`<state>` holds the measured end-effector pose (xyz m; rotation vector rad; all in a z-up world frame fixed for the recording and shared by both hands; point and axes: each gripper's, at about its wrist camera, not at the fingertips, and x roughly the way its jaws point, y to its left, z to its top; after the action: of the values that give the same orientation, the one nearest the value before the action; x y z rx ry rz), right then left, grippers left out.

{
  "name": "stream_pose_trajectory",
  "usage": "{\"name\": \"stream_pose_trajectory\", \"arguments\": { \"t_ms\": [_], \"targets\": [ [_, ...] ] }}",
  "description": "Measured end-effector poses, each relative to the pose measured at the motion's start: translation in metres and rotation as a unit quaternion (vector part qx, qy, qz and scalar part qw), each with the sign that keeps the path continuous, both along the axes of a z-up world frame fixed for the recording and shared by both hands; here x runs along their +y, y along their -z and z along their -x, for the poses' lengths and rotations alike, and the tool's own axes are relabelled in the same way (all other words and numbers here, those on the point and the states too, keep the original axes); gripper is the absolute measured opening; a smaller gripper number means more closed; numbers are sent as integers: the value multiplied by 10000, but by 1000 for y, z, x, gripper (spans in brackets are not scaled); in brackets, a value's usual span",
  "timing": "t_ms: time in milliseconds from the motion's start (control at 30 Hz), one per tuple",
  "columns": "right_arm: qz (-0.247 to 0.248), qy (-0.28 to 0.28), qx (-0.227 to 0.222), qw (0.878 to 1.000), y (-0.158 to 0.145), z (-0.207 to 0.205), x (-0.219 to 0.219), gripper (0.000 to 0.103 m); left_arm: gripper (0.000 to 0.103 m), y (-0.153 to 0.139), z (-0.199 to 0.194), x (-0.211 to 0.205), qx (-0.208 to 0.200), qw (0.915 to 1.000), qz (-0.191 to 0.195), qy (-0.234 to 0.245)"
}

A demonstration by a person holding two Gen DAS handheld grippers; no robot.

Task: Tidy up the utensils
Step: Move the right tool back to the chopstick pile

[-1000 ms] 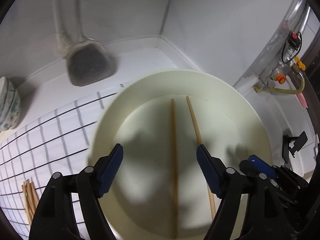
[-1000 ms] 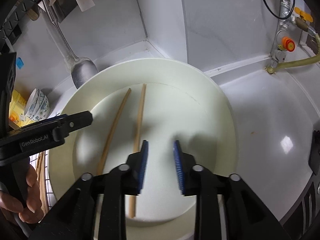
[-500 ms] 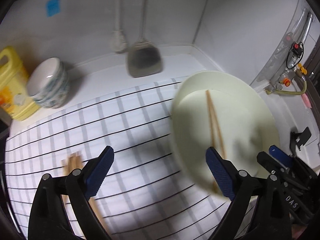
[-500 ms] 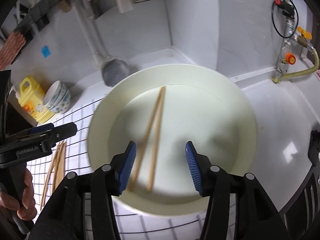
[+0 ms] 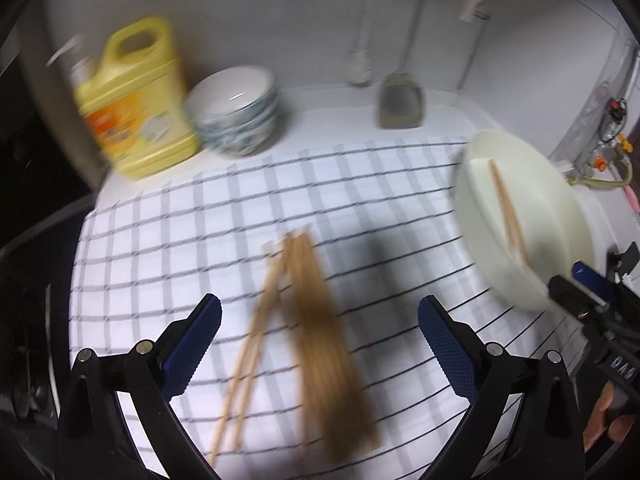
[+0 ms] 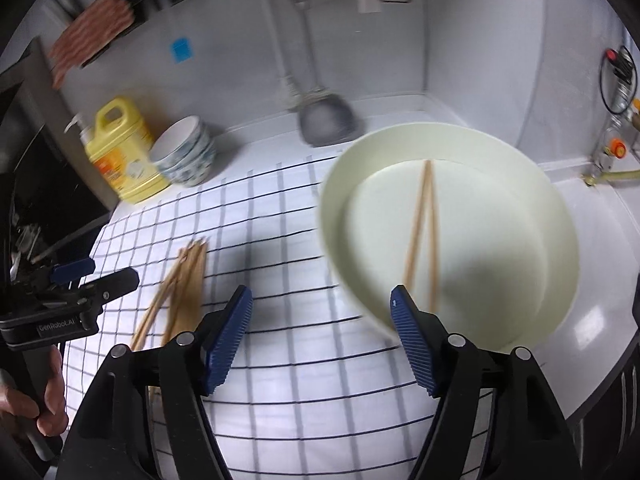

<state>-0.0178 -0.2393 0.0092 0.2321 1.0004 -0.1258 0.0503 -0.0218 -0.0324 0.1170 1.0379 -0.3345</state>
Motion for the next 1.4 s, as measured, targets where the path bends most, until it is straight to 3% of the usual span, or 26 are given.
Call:
{"name": "stream_pose_trajectory", "arguments": {
  "t_ms": [200,400,833,1133,1400],
  "targets": [
    [29,-147,10,9999,6,9,43,69,97,18,7,63,122,9992,-12,-375],
    [49,-365,94,9993,24,19,73,69,97,42,15,98,115,9988,-1,-473],
    [-268,-906,294,9951,58,10,81,69,97,67,10,114,32,9964,-110,-836],
    [-369,-919,342,9945,83,0,91,69,97,78,3,110,-69,9988,-333,-363],
    [-316,-464,459,9974,99,-1,101,69,97,98,0,100,6,9983,-479,328]
  ]
}}
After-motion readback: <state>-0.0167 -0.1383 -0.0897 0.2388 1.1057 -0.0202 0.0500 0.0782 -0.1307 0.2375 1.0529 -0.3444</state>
